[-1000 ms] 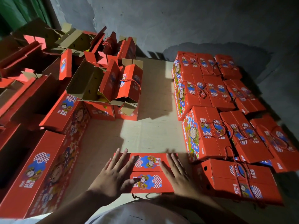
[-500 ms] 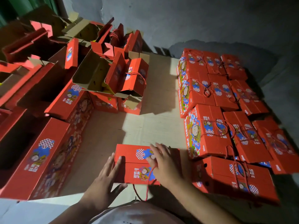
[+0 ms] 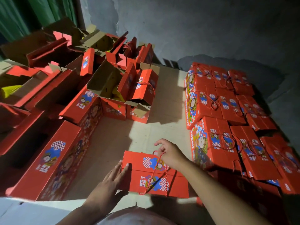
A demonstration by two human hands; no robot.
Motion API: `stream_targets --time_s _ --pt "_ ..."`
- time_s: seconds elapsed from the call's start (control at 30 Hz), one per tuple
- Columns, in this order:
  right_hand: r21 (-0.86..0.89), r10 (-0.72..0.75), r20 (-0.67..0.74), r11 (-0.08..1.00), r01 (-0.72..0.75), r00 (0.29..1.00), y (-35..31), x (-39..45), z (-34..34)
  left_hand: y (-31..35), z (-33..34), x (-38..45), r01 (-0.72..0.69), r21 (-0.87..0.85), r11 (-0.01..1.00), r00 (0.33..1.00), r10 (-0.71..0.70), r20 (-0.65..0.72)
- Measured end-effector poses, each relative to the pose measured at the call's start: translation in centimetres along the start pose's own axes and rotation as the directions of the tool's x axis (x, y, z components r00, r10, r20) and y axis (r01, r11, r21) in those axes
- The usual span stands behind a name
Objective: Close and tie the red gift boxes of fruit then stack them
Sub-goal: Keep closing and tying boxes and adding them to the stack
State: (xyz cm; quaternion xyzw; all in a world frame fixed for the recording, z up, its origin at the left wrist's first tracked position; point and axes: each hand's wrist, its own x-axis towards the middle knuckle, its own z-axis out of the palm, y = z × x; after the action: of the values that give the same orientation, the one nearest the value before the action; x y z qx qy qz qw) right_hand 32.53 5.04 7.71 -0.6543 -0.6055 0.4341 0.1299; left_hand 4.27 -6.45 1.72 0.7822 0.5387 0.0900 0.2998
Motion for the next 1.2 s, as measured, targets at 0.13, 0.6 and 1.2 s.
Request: stream_targets --time_s 0.13,0.6,1.2 --pt "0.077 0.031 0.179 0.996 -0.045 0.983 -2.0 -2.8 -2.9 0.5 -0.4 0.3 0.029 0.033 0.999 0.999 -0.030 0.031" --pt "0.302 0.191 -0.121 0.942 -0.147 0.974 -7.6 -5.4 -4.9 5.3 -5.1 5.9 0.060 -0.237 0.970 0.906 -0.152 -0.395" --pt "0.423 0.213 -0.378 0.905 -0.036 0.901 -8.3 -5.7 -0.9 15.1 -8.7 18.0 0.560 -0.822 -0.100 0.827 0.125 0.548"
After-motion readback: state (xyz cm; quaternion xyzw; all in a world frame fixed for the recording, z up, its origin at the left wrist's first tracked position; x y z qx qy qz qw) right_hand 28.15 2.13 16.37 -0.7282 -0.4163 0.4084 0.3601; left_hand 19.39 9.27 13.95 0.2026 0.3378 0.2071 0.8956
